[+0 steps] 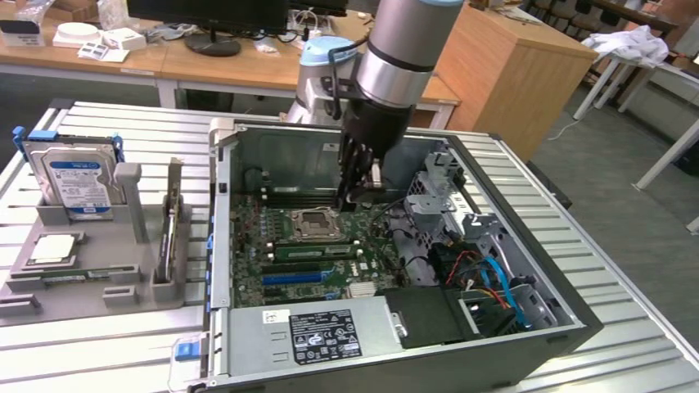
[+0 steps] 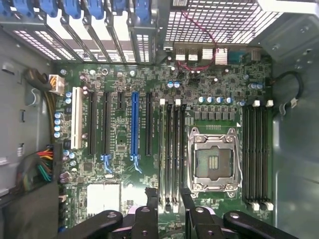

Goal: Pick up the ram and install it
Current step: 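Insert the ram into the slot, then press down the ram until it locks into place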

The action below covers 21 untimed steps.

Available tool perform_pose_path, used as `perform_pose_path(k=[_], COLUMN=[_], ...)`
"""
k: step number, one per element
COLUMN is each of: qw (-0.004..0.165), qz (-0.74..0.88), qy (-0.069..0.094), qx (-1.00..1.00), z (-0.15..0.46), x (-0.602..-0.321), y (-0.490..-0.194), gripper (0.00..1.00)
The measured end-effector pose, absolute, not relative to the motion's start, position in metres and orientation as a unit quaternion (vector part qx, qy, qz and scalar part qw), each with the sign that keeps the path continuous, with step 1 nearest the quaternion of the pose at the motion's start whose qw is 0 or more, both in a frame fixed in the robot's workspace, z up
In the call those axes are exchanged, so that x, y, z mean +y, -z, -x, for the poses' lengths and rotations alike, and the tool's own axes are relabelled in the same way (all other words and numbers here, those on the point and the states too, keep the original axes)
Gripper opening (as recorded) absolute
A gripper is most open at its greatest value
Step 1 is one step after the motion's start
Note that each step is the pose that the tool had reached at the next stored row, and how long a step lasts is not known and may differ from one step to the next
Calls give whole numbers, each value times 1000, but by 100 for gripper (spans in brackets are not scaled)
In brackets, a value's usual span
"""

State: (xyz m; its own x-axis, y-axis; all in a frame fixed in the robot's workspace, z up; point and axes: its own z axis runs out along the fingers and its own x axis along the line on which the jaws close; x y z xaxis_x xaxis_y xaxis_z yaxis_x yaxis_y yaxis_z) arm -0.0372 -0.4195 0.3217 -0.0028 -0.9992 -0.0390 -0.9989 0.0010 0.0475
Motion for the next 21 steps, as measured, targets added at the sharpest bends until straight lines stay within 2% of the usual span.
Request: perform_pose_path(k=[16, 21], qw=[3, 2], qz=[-706, -706], qy=[30, 30], qx=[-707, -707], z=[37, 37], x=[-419, -419], y=[-351, -352], gripper=[31, 31])
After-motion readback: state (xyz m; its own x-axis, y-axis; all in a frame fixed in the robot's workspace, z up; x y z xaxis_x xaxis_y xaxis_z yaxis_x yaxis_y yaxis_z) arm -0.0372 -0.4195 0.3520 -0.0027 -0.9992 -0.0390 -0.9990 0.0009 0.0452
